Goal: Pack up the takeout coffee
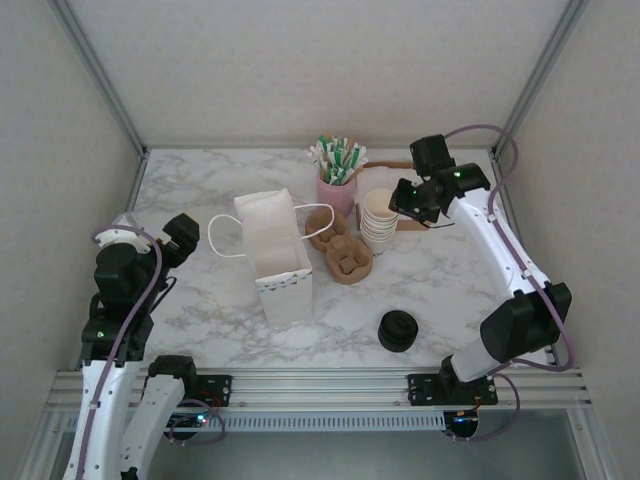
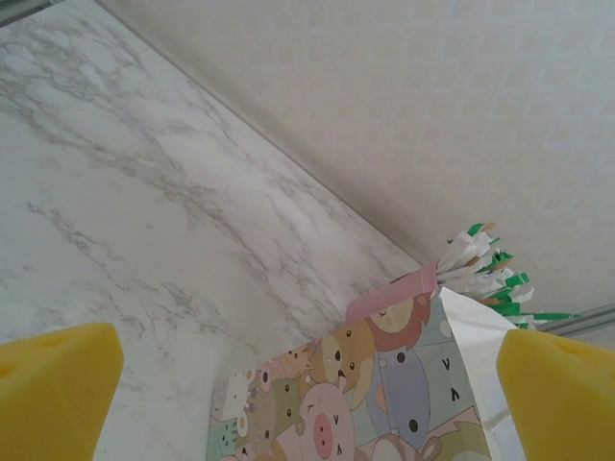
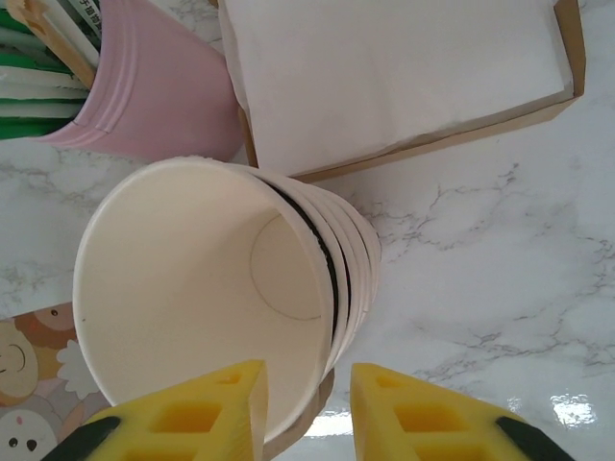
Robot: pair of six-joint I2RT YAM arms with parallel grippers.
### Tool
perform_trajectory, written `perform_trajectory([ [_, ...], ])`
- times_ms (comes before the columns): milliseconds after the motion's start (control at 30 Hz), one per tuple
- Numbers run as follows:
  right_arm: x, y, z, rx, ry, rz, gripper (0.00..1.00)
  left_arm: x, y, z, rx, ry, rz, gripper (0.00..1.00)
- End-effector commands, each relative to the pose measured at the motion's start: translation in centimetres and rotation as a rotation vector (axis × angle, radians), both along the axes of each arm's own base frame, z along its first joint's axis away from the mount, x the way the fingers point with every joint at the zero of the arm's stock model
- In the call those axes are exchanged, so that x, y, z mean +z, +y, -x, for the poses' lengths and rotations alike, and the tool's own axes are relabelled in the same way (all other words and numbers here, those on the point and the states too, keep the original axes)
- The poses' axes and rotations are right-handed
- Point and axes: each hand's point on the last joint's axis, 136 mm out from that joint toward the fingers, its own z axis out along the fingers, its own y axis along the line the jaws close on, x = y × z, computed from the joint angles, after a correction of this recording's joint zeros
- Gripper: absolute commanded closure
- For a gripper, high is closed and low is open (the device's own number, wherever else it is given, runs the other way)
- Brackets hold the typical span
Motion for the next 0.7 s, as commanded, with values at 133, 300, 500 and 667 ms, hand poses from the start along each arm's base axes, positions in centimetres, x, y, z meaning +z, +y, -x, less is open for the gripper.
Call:
perform_trajectory([
  [133, -0.04, 0.71, -0.5, 0.019, 0.013, 0.003, 0.74, -0.35, 0.68, 0.18, 0.038, 0.002, 0.01, 0.0],
  [300, -0.33, 0.64, -0.57, 0.021, 0.017, 0.011, 0.84, -0.23, 0.69, 0.32, 0.038, -0.004, 0.009, 0.0],
  [500, -0.21, 0.64, -0.63, 0.023, 0.01, 0.012, 0.85, -0.31, 0.77, 0.35, 0.042, -0.002, 0.006, 0.0],
  [667, 0.09, 0.69, -0.59, 0.029, 0.002, 0.01, 0.9, -0.38, 0.85, 0.36, 0.046, 0.001, 0.005, 0.0],
])
